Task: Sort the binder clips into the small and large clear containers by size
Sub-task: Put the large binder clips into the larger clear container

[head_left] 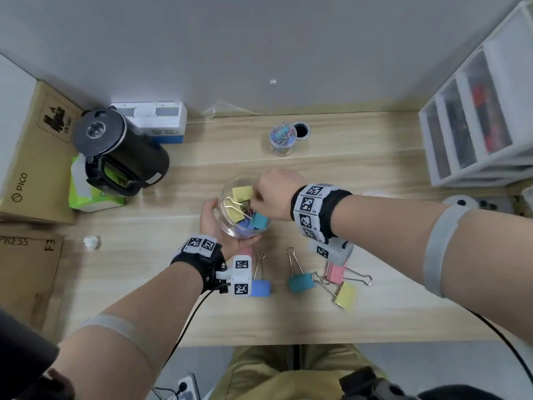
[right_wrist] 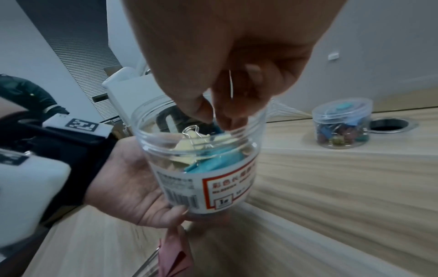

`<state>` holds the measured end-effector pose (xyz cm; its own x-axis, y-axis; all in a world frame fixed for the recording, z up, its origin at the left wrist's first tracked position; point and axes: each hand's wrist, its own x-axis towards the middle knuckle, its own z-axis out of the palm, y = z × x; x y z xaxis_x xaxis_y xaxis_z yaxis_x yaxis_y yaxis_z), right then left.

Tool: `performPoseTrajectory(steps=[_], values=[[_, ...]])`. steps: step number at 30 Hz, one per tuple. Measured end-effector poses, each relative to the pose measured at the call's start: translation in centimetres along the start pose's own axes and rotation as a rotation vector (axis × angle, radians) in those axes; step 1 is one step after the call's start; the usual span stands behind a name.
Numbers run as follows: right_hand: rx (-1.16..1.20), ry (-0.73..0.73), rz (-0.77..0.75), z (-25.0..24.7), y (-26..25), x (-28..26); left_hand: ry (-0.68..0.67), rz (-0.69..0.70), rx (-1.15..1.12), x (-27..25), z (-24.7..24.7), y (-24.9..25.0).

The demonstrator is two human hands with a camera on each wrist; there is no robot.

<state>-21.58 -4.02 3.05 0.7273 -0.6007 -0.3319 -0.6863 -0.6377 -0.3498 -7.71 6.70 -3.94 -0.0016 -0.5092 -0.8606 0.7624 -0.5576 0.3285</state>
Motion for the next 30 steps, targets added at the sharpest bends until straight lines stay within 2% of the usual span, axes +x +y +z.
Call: performPoseTrajectory(steps=[3,5,6,7,9,11,12,15,17,21,30], values=[[0.120,0.186,0.018,-0.6,1.9,-1.2,-0.028,-0.006,-0.004,-0.1,-0.2,-0.5],[0.185,0.247,0.101,-0.7,3.9,-2.1,-0.017,-0.008,0.003,-0.2,-0.4,-0.8],[0.190,0.207,0.158,-0.5,5.2,-2.6,-0.007,-0.011,0.003,-0.3,-0.4,-1.1],[0.173,0.102,0.217,0.0,6.4,-3.0,0.002,-0.013,0.003,-0.3,-0.4,-1.4],[0.111,-0.193,0.275,1.1,8.1,-4.2,0.013,-0.008,-0.002,-0.3,-0.2,-2.0],[0.033,-0.434,0.258,2.4,8.9,-5.8,0.016,-0.004,0.005,-0.5,0.0,-2.6],[0.003,-0.500,0.244,3.1,9.0,-6.5,0.015,-0.004,0.014,-0.5,0.1,-2.9],[-0.111,-0.555,0.236,5.2,8.9,-8.9,0.010,-0.015,0.046,-0.9,0.3,-3.6],[-0.216,-0.551,0.227,7.0,8.6,-10.2,-0.002,-0.022,0.065,-1.1,0.4,-3.9],[-0.274,-0.450,0.219,9.6,8.1,-11.4,-0.010,-0.009,0.088,-1.3,0.8,-4.4],[-0.102,-0.291,0.282,9.2,8.9,-10.7,-0.001,-0.017,0.111,-1.6,1.1,-4.7]])
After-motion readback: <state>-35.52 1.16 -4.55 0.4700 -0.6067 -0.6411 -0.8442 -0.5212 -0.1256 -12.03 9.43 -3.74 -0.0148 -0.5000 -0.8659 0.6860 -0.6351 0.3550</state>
